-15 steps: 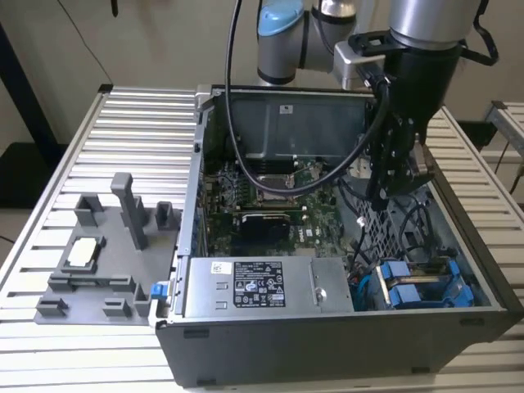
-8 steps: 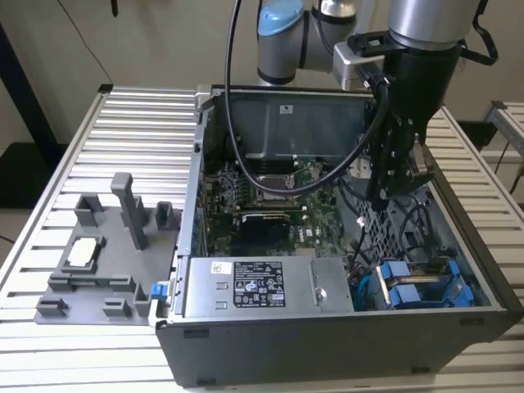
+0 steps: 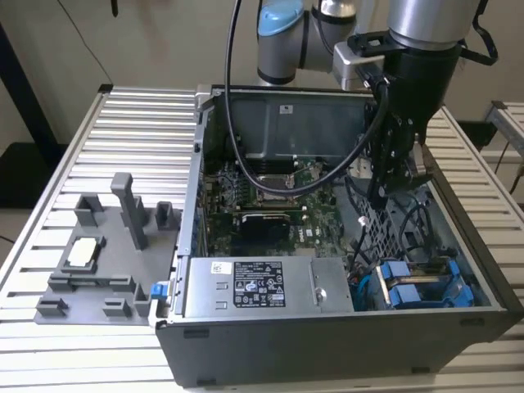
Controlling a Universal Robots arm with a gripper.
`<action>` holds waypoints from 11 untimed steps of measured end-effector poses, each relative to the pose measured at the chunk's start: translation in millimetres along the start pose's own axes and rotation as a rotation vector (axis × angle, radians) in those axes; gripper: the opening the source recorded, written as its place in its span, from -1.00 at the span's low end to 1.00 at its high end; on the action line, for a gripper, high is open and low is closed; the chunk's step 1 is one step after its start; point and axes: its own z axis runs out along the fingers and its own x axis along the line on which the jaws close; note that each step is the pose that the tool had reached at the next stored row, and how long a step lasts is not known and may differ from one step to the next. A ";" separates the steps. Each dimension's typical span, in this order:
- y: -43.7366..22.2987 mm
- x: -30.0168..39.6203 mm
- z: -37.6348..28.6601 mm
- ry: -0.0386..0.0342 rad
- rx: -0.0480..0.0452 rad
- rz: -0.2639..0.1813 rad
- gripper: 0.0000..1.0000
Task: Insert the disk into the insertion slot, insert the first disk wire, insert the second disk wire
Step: 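Insert the second disk wire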
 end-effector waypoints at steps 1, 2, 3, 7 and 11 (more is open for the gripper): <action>0.0 0.0 0.0 0.0000 0.0000 0.000 -0.65; 0.0 0.0 0.0 0.0000 0.0000 0.000 -0.65; 0.0 0.0 0.0 0.0000 0.0000 0.000 -0.67; 0.0 0.0 0.0 0.0000 0.0000 0.000 -0.68; -0.1 3.3 0.3 0.0000 -0.0008 0.000 -0.68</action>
